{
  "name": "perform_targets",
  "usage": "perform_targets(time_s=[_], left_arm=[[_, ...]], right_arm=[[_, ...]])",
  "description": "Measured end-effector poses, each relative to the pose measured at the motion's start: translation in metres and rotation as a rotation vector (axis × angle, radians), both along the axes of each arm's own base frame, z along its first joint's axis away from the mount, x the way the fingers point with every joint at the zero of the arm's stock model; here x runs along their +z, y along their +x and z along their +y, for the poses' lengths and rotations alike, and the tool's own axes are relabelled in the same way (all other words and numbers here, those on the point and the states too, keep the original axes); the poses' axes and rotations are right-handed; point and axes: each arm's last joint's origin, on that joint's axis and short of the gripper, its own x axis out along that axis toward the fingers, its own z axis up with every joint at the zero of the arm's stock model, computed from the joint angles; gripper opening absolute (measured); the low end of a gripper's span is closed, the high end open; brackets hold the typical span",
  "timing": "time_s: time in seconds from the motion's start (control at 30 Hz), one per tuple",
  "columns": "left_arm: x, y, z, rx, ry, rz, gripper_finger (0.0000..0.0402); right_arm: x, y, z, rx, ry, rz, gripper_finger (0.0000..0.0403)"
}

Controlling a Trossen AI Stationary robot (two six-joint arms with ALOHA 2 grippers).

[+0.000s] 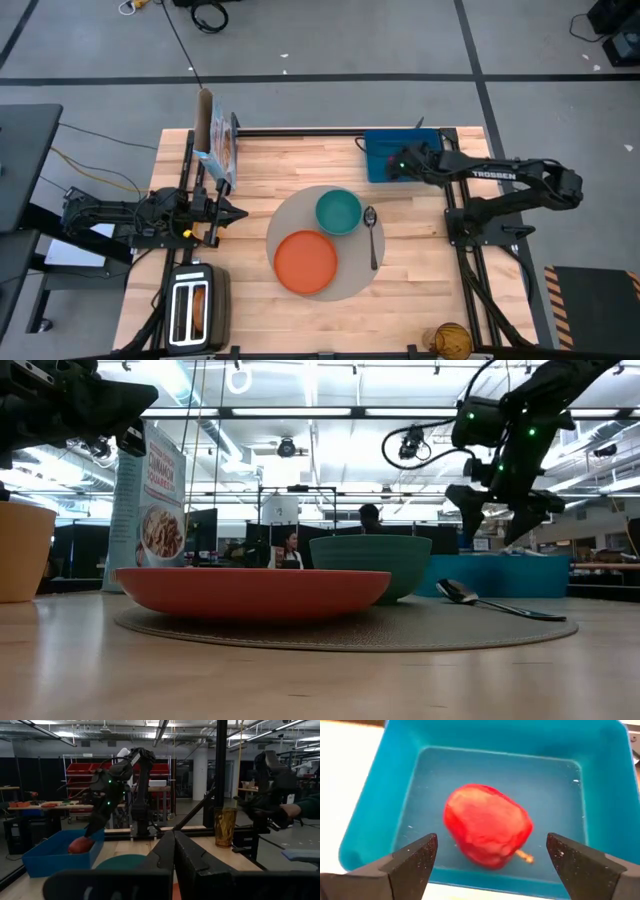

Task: Arrange a breakfast setting
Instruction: Put the apple on top left of the round table mat

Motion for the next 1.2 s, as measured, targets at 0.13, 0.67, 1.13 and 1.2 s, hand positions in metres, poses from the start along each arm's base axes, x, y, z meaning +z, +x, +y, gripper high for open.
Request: perform_targets(time_s=[0.13,0.67,1.13,1.2], left_arm=[[0.0,0.0,0.0,0.0,0.0,0.0,0.0009],[0.0,0.0,0.0,0.0,0.0,0.0,0.0009],[0.0,0.0,0.0,0.0,0.0,0.0,0.0009],[0.0,0.0,0.0,0.0,0.0,0.0,0.0009]], right_arm=[[0.001,0.009,0.008,0.032,0.006,-0.066,0.0376],[0.057,0.065,0.0,0.236,0.144,0.321,0.0363],[0.031,0.082,-0.054,0.314,0.422,0.608,0.0361],[0.031,0.09,-0.057,0.345,0.438,0.659,0.036]])
